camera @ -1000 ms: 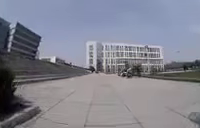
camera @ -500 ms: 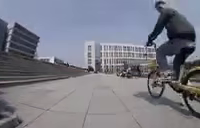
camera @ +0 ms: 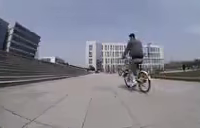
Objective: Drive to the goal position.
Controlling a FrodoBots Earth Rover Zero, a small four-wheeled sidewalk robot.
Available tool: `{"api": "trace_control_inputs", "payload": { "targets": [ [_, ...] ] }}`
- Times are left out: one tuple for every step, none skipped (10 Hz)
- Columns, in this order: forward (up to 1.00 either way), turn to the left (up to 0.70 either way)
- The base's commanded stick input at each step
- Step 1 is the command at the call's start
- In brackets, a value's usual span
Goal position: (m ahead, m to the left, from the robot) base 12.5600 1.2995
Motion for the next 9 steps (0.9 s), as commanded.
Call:
{"api": "trace_control_inputs", "payload": {
  "targets": [
    [0.85, 0.11],
    [0.85, 0.00],
    [0.85, 0.00],
    [0.85, 0.00],
    [0.85, 0.00],
    [0.85, 0.00],
    [0.85, 0.00],
    [0.85, 0.00],
    [0.85, 0.00]
  ]
}}
